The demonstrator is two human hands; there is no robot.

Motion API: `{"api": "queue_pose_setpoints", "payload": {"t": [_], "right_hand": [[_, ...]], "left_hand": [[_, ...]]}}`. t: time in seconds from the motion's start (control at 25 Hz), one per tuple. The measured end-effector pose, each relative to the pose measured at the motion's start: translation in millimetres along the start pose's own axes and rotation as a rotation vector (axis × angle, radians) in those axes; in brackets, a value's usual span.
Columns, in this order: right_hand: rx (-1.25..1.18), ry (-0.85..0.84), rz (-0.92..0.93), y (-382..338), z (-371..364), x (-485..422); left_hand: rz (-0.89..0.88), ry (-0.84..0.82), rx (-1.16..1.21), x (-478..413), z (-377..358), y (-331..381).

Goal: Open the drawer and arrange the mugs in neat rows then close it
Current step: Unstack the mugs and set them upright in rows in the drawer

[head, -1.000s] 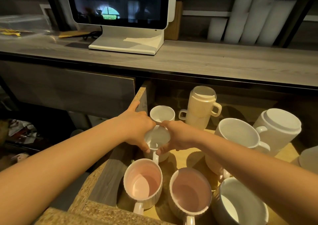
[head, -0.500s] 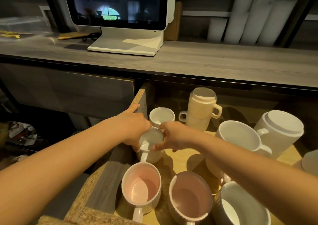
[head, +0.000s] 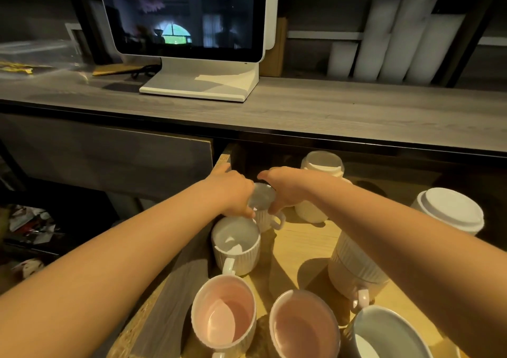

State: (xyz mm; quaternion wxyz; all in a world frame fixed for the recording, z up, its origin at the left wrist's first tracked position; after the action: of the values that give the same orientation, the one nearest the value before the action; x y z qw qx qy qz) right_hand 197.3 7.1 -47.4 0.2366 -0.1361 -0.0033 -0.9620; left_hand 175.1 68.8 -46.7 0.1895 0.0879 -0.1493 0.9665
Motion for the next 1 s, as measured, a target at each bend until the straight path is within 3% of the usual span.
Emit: {"api": "queue_pose_setpoints", "payload": {"t": [0.24,0.68,1.0], "right_hand": [[-0.085,-0.193,0.020,-2,-19,-33],[0.096,-0.219,-0.123,15,-22,-13],[0.098,-0.105,-0.018,-2,-21,-15]], "left_hand": [[0.078,0.083,-0.056,-5,-12,-7],[0.015,0.135,-0.021,1,-11,-1],[-0.062,-0.194,0.095,22,-21,18]]}}
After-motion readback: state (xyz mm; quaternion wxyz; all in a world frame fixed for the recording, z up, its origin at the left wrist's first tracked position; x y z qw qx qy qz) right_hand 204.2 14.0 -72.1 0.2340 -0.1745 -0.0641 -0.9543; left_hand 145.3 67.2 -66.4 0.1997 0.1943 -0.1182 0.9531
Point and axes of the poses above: each hand's wrist, its own x-axis away from the middle knuckle, its own z-axis out of the back of the hand, y = z × x, the point moved 8 cm from there along -x, towards the middle knuckle
